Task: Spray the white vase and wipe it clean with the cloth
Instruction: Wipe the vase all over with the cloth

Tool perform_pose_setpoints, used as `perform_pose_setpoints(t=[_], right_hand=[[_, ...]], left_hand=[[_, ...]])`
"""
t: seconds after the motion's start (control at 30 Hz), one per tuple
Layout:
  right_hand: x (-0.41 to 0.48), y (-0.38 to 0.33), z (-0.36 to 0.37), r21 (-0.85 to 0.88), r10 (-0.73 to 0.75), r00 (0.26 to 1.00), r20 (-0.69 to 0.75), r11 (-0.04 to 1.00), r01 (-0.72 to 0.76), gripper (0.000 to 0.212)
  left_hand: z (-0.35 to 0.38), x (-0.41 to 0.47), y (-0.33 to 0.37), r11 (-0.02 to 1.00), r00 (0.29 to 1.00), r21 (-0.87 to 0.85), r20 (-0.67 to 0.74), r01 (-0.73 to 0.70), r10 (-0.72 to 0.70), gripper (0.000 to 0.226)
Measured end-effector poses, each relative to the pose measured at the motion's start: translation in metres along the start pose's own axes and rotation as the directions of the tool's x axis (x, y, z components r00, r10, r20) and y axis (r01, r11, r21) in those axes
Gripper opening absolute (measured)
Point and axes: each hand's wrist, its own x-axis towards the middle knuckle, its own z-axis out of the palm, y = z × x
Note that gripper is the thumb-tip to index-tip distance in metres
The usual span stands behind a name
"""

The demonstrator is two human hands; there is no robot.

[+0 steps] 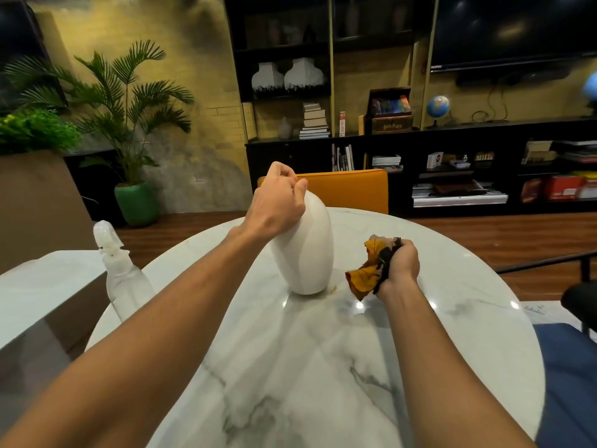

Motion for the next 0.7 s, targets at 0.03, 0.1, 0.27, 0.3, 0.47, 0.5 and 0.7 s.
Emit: perform_pose_setpoints(t=[0.03,0.1,0.27,0.3,0.47,0.5,0.7], right_hand=[[0.001,0.0,0.0,0.029,0.013,1.0,0.008,1.0,-0.014,0.039],[0.005,0.0,-0.001,0.038,0.024,1.0,0.003,0.999,-0.024,0.04],[0.011,0.004,0.0,0.019,0.031,1.0,0.004,0.999,-0.031,0.04],[0.012,0.004,0.0,0.018,0.034,0.999,0.003,0.999,-0.034,0.041],[0.018,0.004,-0.005,0.05,0.053,0.998,0.031,0.997,-0.055,0.034],[0.019,0.004,-0.005,0.046,0.051,0.998,0.023,0.998,-0.052,0.034],[0.012,-0.001,-0.009,0.14,0.02,0.998,0.06,0.99,-0.028,0.035]], left_hand=[[0.002,0.0,0.002,1.0,1.0,0.001,0.004,-0.007,0.007,0.035],[0.006,0.0,0.005,1.0,1.0,0.013,0.016,-0.018,0.018,0.034],[0.014,0.002,0.015,0.997,0.997,0.044,0.063,-0.057,0.054,0.034],[0.015,0.002,0.016,0.997,0.996,0.049,0.066,-0.063,0.06,0.036],[0.012,0.001,0.021,0.991,0.991,0.098,0.109,-0.093,0.082,0.038],[0.012,0.0,0.022,0.988,0.989,0.11,0.118,-0.106,0.093,0.038],[0.016,-0.007,0.027,0.992,0.993,0.113,0.111,-0.061,0.048,0.04]])
